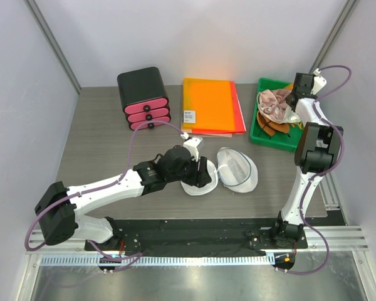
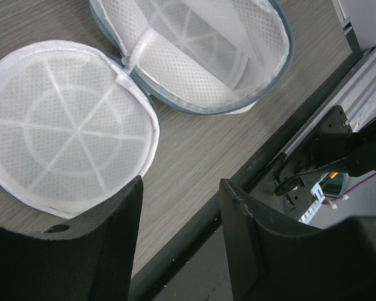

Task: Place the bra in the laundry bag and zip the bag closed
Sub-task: Pick up the bra from the bin.

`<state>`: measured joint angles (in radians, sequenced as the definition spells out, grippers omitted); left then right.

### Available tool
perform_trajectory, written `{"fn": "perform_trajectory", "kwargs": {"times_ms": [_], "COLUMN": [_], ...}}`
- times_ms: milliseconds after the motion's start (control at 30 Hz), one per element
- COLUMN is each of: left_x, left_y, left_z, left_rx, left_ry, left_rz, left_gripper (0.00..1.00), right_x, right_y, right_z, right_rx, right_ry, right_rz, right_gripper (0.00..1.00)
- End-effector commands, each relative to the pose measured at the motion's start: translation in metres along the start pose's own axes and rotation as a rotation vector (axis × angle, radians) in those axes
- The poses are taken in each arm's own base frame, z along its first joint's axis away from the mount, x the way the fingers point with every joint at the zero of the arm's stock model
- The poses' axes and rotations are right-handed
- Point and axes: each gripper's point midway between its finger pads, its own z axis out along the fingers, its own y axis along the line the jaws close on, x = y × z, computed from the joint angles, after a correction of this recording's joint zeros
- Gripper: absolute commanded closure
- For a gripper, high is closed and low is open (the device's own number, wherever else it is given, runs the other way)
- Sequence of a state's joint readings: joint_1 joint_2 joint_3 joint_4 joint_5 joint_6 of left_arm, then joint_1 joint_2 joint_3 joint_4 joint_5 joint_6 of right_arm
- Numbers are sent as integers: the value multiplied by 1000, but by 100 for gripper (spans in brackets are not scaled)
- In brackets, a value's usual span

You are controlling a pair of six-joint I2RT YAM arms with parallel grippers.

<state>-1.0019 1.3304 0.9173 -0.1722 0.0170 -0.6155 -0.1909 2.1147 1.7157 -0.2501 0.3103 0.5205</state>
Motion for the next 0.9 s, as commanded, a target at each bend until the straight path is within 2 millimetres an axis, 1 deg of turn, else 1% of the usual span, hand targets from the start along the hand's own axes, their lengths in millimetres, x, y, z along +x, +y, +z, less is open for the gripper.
{"fn": "perform_trajectory", "kwargs": {"times_ms": [0,33,67,100,133,200,233,267,333,367,467,533,567,633,667,700,767,800,833,867], "left_x": [-13,-12,-15,-16,-17,-20,-23,-24,-27,-29,-31,-30,-30,-28,-31,-31,-32,-31,-31,-32], "left_y": [-30,-32,-34,-36,-37,-41,-43,-44,-45,-44,-45,-46,-48,-49,-51,-50,-52,-53,-54,-56], "left_z": [-6,-6,-6,-7,-7,-9,-11,-11,-12,-12,-12,-11,-12,-10,-10,-9,-9,-8,-7,-7], "left_rx": [98,105,111,117,121,133,140,142,141,137,137,142,151,153,157,156,159,166,171,176], "left_ry": [-37,-32,-36,-38,-38,-45,-52,-55,-65,-69,-72,-64,-60,-53,-56,-54,-53,-47,-44,-44], "left_rz": [5,5,3,2,-3,-8,-11,-11,-11,-12,-11,-10,-8,-6,-4,-5,-5,-2,-1,0], "left_gripper": [47,48,48,48,47,48,48,48,48,47,47,47,47,47,46,46,46,45,45,44], "right_x": [-53,-63,-71,-80,-91,-99,-101,-107,-110,-112,-121,-132,-140,-149,-157,-163,-169,-168,-171,-169], "right_y": [10,16,18,14,22,26,24,25,21,19,14,14,15,19,20,22,20,16,12,8], "right_z": [-25,-41,-52,-62,-84,-101,-110,-123,-138,-151,-164,-174,-179,-187,-194,-204,-217,-222,-235,-241], "right_rx": [15,5,10,43,24,14,32,34,47,37,36,33,30,13,7,-1,-3,7,3,7], "right_ry": [-101,-123,-146,-177,-205,-224,-226,-242,-249,-260,-302,-333,-352,-369,-388,-405,-422,-414,-419,-412], "right_rz": [-6,-6,-6,-6,-7,-18,-25,-25,-30,-27,-20,-31,-30,-37,-33,-29,-23,-27,-25,-20], "right_gripper": [99,99,99,99,99,99,99,99,99,99,99,99,99,99,99,99,99,99,99,99]}}
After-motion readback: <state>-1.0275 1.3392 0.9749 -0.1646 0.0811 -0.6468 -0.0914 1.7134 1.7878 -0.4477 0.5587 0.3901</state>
